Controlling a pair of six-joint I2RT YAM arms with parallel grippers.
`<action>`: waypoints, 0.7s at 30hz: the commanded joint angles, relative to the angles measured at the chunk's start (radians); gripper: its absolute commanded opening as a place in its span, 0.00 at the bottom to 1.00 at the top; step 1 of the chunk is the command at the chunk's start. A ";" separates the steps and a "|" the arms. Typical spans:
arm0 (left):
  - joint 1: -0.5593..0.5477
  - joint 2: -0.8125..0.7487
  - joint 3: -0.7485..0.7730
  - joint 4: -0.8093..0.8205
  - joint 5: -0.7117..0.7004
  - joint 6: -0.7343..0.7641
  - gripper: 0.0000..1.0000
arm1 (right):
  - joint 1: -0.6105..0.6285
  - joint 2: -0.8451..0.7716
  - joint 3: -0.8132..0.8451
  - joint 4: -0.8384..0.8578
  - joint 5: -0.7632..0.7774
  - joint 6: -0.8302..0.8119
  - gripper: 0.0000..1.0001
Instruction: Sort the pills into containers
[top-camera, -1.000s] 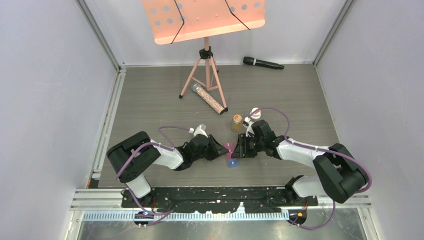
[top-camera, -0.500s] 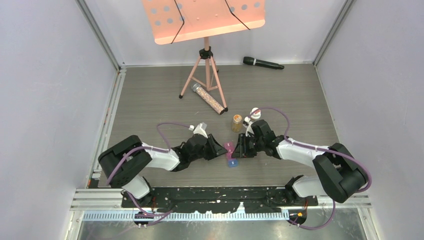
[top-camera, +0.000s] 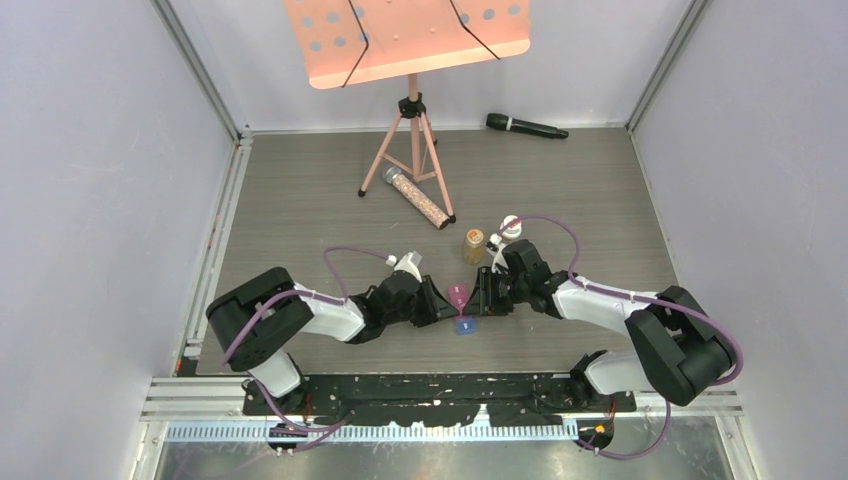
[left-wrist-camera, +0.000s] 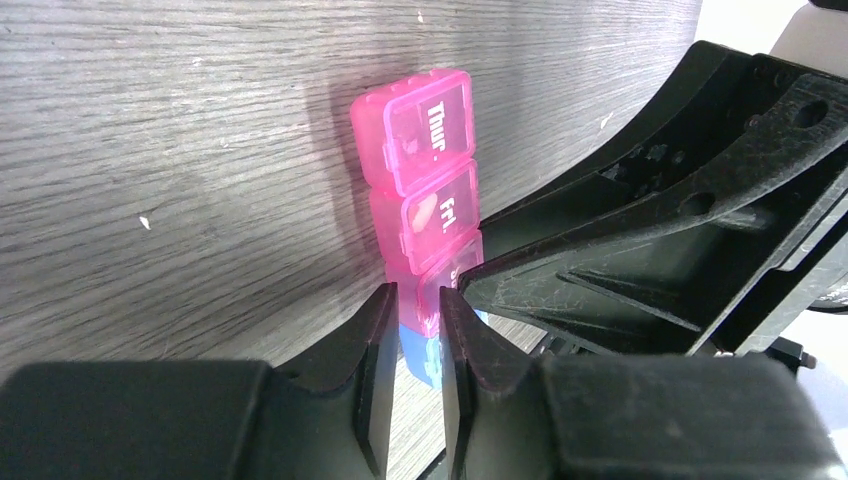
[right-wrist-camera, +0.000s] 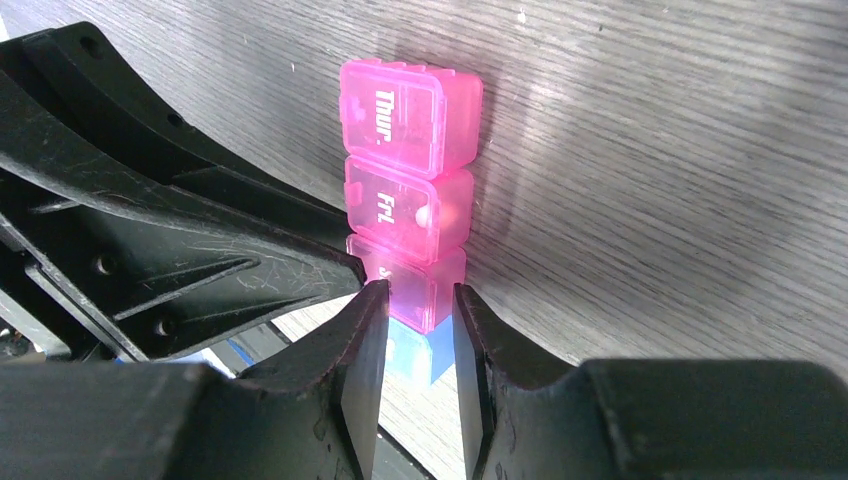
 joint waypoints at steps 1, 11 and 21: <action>-0.006 0.004 0.001 -0.006 -0.019 -0.022 0.21 | -0.001 0.006 -0.015 0.018 0.060 0.006 0.36; -0.009 0.046 0.032 -0.101 0.004 -0.075 0.02 | -0.001 0.017 -0.023 0.048 0.057 0.013 0.33; -0.007 -0.104 0.106 -0.274 -0.110 0.053 0.29 | -0.001 -0.040 0.054 -0.047 0.106 -0.011 0.35</action>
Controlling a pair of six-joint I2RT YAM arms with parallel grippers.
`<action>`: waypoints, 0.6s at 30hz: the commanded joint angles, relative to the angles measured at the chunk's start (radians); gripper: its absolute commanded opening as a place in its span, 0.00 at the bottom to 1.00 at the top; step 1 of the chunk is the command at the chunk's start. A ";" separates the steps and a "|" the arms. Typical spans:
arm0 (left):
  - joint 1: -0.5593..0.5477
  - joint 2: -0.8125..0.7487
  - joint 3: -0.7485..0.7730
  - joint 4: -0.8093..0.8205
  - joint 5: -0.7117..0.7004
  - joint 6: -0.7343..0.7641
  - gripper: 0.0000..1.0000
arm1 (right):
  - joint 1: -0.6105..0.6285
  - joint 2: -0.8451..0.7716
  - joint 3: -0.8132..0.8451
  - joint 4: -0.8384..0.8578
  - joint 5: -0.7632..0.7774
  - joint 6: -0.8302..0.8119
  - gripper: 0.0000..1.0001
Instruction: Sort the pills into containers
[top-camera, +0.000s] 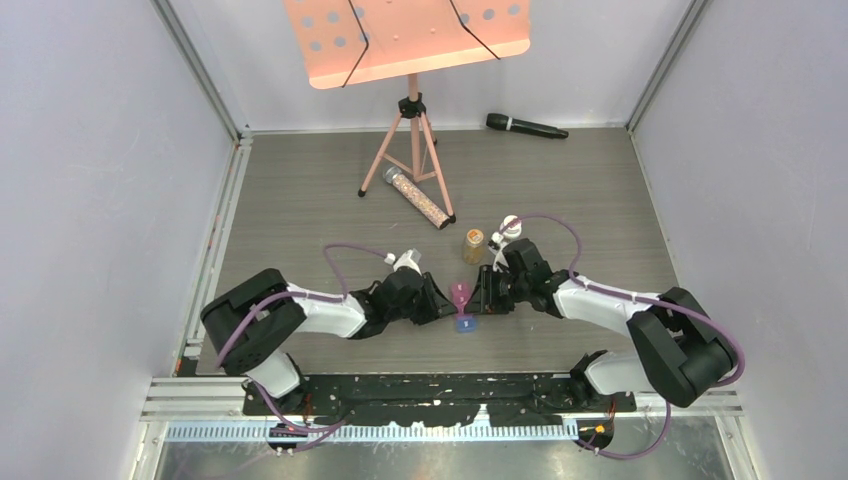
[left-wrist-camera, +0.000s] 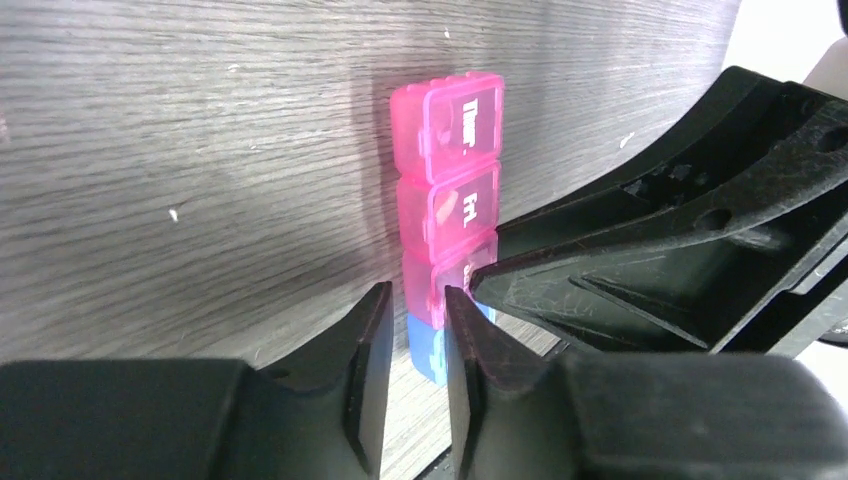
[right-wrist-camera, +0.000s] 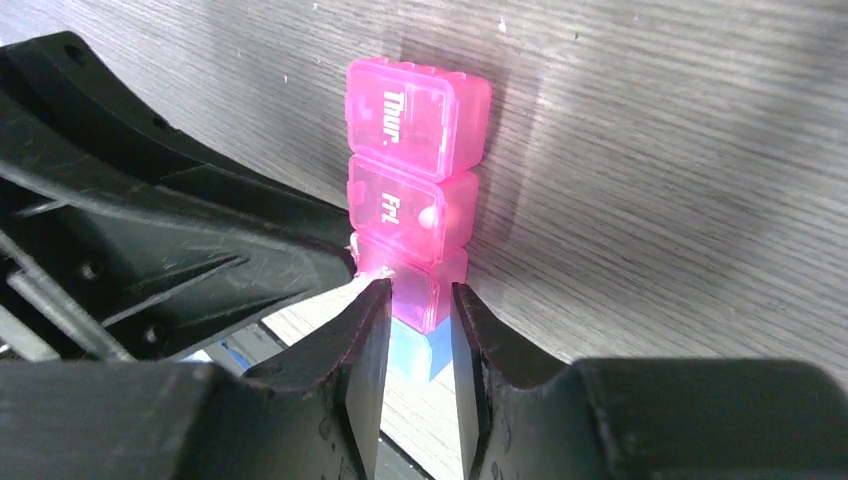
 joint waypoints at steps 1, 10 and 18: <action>-0.005 -0.113 0.091 -0.217 -0.103 0.132 0.34 | 0.004 -0.037 0.081 -0.067 0.101 -0.031 0.36; -0.001 -0.356 0.283 -0.751 -0.419 0.345 0.77 | -0.016 -0.215 0.281 -0.296 0.303 -0.183 0.75; -0.001 -0.661 0.367 -1.119 -0.703 0.468 0.98 | -0.031 -0.520 0.425 -0.536 0.731 -0.261 0.80</action>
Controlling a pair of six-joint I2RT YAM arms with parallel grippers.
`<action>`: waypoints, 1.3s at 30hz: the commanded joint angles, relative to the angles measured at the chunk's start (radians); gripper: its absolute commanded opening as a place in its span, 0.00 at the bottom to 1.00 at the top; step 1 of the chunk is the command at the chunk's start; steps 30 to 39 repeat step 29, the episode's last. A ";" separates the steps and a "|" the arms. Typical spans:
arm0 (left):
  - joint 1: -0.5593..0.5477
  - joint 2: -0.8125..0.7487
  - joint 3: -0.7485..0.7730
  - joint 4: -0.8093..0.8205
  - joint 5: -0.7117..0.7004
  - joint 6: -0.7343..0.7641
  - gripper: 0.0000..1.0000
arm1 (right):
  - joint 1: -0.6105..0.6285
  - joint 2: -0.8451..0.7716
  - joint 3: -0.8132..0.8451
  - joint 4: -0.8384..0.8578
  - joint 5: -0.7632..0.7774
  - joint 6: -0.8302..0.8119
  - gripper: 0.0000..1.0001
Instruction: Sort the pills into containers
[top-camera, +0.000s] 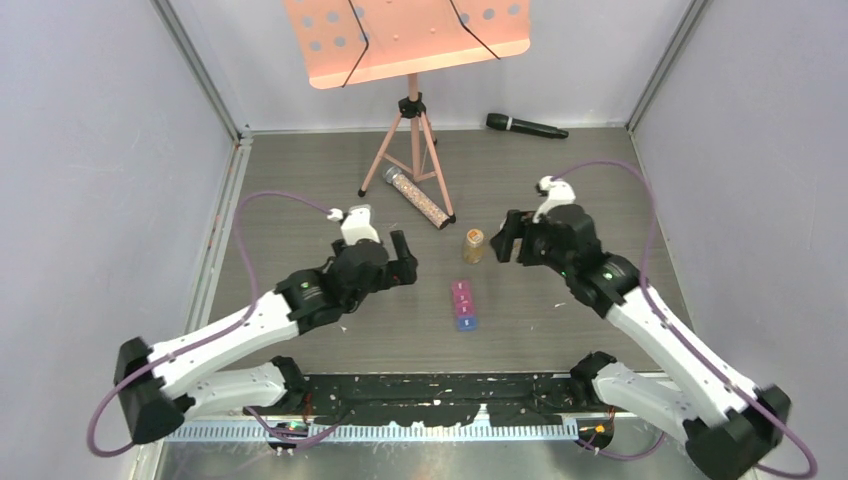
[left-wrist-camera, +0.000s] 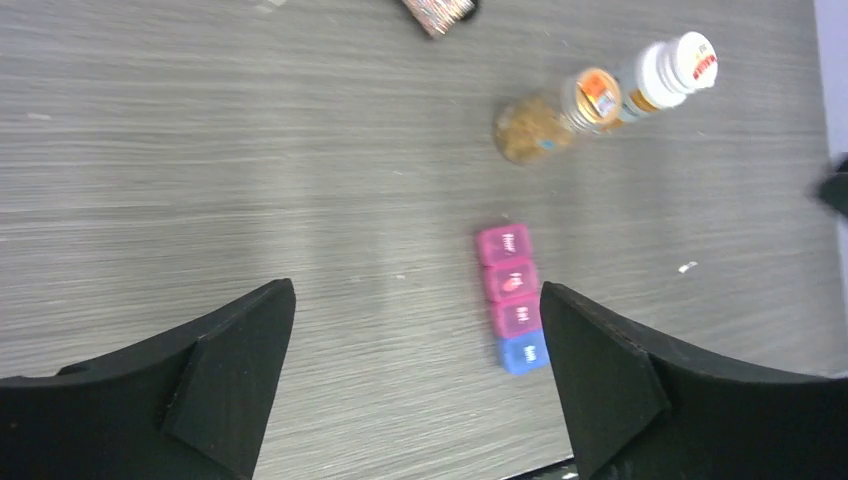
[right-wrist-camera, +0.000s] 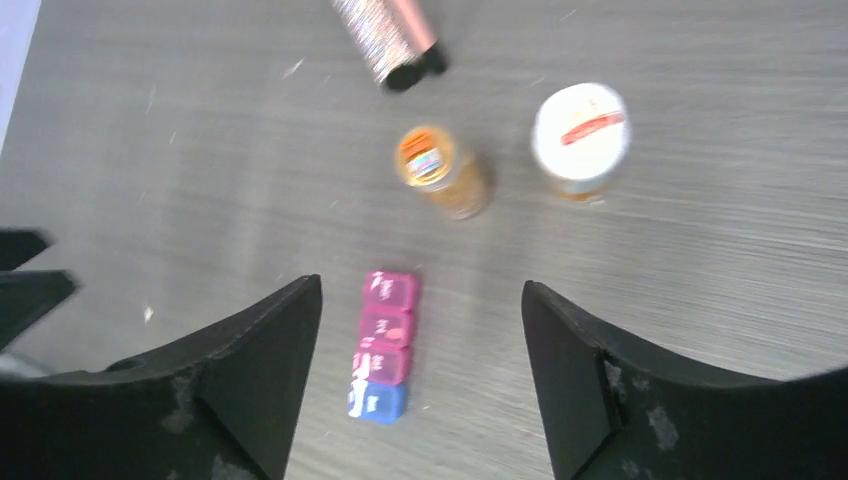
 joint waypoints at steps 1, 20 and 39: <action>0.002 -0.178 0.046 -0.280 -0.231 0.103 0.99 | -0.006 -0.247 0.078 -0.165 0.402 -0.073 0.86; 0.001 -0.579 0.130 -0.658 -0.458 0.106 0.99 | -0.007 -0.850 0.242 -0.195 1.152 -0.324 0.95; 0.000 -0.673 0.105 -0.671 -0.452 0.115 0.99 | -0.007 -0.849 0.271 -0.204 1.118 -0.304 0.95</action>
